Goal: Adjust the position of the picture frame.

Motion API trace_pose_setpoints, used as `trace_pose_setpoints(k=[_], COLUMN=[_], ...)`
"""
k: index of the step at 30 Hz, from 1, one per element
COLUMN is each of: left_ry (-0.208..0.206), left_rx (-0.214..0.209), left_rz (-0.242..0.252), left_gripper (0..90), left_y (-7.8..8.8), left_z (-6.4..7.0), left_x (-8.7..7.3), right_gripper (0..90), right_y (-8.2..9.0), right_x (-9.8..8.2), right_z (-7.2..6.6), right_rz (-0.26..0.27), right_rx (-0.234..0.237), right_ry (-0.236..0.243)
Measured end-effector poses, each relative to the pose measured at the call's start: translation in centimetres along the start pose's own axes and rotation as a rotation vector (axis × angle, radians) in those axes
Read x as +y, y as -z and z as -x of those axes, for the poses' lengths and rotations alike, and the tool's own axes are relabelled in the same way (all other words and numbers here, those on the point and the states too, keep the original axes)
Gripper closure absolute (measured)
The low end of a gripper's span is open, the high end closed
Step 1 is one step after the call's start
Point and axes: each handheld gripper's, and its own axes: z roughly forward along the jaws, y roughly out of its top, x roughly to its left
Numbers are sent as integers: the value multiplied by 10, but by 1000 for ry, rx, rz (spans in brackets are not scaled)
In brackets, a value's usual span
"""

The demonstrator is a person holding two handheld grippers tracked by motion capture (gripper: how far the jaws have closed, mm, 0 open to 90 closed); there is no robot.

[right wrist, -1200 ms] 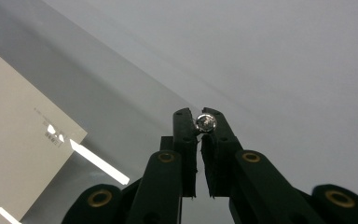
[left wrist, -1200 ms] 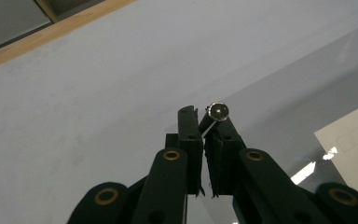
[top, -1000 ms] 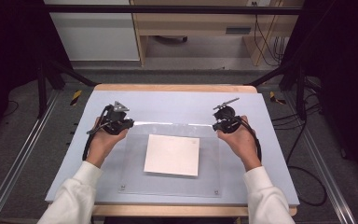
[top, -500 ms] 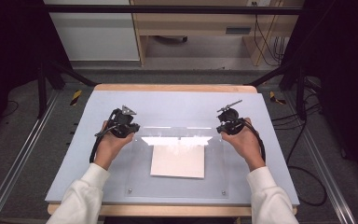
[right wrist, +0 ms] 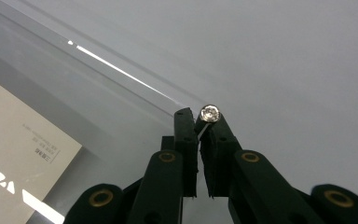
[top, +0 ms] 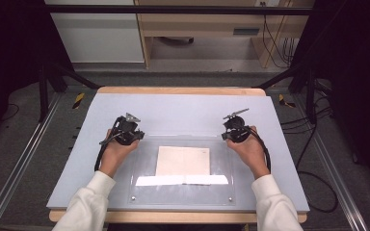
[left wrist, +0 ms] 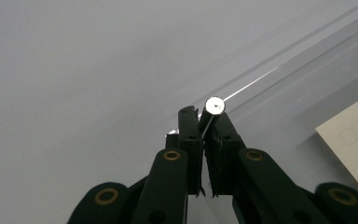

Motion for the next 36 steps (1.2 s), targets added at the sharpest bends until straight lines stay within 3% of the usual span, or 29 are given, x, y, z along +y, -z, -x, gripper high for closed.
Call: trace_pose_setpoints(k=[6, 19, 21, 22, 25, 26, 29, 33, 36], left_ry=[22, 19, 21, 19, -13, -22, -20, -2, 19], left_rx=[-2, 2, 13, 29, 79, 109, 134, 104, 103], left_rz=[8, 24, 33, 44, 101, 128, 196, 251, 268], left_gripper=[847, 844, 821, 788, 630, 572, 444, 313, 190], left_y=[-6, -8, -7, -3, 8, 14, 23, 27, 29], left_z=[0, 0, 0, 1, 5, 7, 10, 11, 13], left_x=[-4, -3, -4, -5, -7, -9, -17, -26, -28], right_gripper=[856, 851, 785, 758, 646, 610, 461, 326, 221], right_y=[-7, -8, -5, -3, 15, 19, 35, 42, 40], right_x=[-3, -4, -5, -6, -13, -16, -30, -44, -46], right_z=[0, 1, 0, 0, 0, -1, -3, -7, -8], right_rz=[-5, 6, 17, 28, 116, 145, 236, 334, 341], right_rx=[-5, -14, 3, 10, -32, -30, -64, -92, -90], right_ry=[-8, -7, 8, 23, 73, 71, 83, 72, 58])
